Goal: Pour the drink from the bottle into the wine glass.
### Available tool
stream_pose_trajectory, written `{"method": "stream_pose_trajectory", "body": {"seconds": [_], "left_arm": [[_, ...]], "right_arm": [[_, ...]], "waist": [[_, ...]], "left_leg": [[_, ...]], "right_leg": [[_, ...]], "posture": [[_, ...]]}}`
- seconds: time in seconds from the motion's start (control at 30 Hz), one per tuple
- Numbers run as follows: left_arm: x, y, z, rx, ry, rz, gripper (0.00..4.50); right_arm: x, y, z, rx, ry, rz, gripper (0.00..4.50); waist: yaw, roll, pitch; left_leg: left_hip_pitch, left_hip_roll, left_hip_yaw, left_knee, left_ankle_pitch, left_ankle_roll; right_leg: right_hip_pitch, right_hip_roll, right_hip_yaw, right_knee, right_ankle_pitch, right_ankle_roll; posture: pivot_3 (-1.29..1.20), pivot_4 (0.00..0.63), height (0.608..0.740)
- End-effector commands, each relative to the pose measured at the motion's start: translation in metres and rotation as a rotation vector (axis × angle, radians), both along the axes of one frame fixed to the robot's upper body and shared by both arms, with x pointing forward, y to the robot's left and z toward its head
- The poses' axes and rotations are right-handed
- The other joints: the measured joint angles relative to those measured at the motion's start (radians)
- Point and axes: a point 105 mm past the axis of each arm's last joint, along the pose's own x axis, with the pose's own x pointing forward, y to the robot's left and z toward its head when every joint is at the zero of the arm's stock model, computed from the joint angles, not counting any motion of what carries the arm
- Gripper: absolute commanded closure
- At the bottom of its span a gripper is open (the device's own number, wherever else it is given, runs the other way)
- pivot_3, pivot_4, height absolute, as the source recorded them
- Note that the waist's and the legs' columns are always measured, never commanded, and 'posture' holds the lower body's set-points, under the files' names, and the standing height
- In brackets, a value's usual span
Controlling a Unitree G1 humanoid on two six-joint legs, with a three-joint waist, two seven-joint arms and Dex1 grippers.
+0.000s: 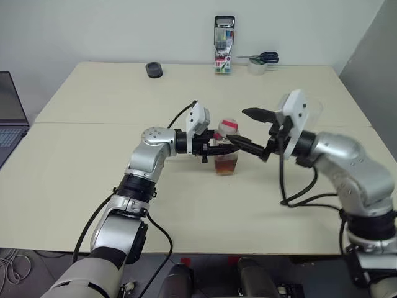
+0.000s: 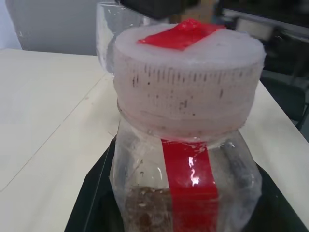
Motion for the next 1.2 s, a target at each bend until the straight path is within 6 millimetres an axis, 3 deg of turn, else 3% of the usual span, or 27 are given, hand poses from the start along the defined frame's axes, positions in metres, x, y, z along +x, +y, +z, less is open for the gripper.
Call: {"method": "stream_pose_trajectory", "body": {"seconds": [0.03,0.2,0.43,0.57,0.73,0.8,0.87,0.97,1.07,1.2], "left_arm": [[0.000,-0.005,0.018,-0.024,-0.071,-0.021,2.71],[-0.002,-0.007,0.014,-0.005,-0.084,-0.039,2.71],[-0.001,-0.007,0.014,-0.001,-0.094,-0.039,2.71],[-0.001,-0.006,0.014,0.002,-0.096,-0.036,2.71],[-0.001,-0.004,0.013,0.007,-0.097,-0.034,2.71],[-0.001,-0.003,0.013,0.009,-0.098,-0.034,2.71],[-0.001,-0.003,0.012,0.020,-0.105,-0.038,2.71],[-0.004,-0.001,0.012,0.044,-0.125,-0.064,2.72],[-0.008,0.001,0.010,0.078,-0.147,-0.108,2.72],[-0.006,0.003,0.010,0.084,-0.151,-0.100,2.72]], "right_arm": [[-0.002,0.006,0.014,0.049,-0.098,-0.154,0.27],[0.004,0.012,0.015,0.064,-0.133,-0.251,0.27],[0.006,0.017,0.008,0.047,-0.102,-0.253,0.27],[0.010,0.014,0.004,0.047,-0.088,-0.272,1.01],[0.010,0.015,0.005,0.051,-0.099,-0.259,2.54],[0.009,0.016,0.000,0.032,-0.092,-0.233,2.57],[0.006,0.019,-0.003,0.031,-0.081,-0.177,2.57],[-0.006,0.023,-0.003,-0.029,-0.127,0.084,2.57],[0.001,0.004,-0.009,-0.262,-0.111,0.331,2.57],[0.006,-0.003,-0.009,-0.331,-0.033,0.417,2.57]], "waist": [[-0.002,0.000,0.000],[-0.006,0.000,0.000],[-0.009,0.000,0.000],[-0.009,0.000,0.000],[-0.009,0.000,0.000],[-0.009,0.000,0.000],[-0.010,0.000,0.000],[-0.009,0.000,0.000],[-0.010,0.001,0.000],[-0.011,0.001,0.001]], "left_leg": [[0.000,0.000,0.000,0.000,0.000,0.000],[0.001,-0.005,-0.002,0.000,0.000,0.000],[0.000,-0.010,-0.010,0.000,0.000,0.000],[0.000,-0.011,-0.013,0.000,0.000,0.000],[0.000,-0.011,-0.015,0.000,0.000,0.000],[0.000,-0.011,-0.016,0.000,0.000,0.000],[0.000,-0.012,-0.016,0.000,0.000,0.000],[0.000,-0.012,-0.015,0.000,0.000,0.001],[0.001,-0.013,-0.012,0.001,-0.001,0.003],[0.001,-0.011,-0.012,0.001,0.000,0.004]], "right_leg": [[0.000,0.000,0.000,0.001,0.000,0.000],[0.000,0.001,-0.002,0.003,0.000,0.000],[0.000,-0.003,-0.007,0.004,0.000,0.000],[0.001,-0.003,-0.007,0.004,0.000,0.000],[0.001,-0.003,-0.008,0.004,0.000,0.000],[0.001,-0.003,-0.009,0.004,0.000,0.000],[0.001,-0.003,-0.009,0.004,0.000,0.000],[0.002,-0.004,-0.009,0.004,0.000,0.000],[0.003,-0.004,-0.010,0.003,0.000,0.000],[0.003,-0.003,-0.011,0.003,0.000,0.000]], "posture": [[0.00,0.150,0.740],[0.00,0.150,0.740],[0.00,0.150,0.740],[0.00,0.150,0.740],[0.00,0.150,0.740],[0.00,0.150,0.740],[0.00,0.150,0.740],[0.00,0.150,0.740],[0.00,0.150,0.740],[0.00,0.150,0.740]]}}
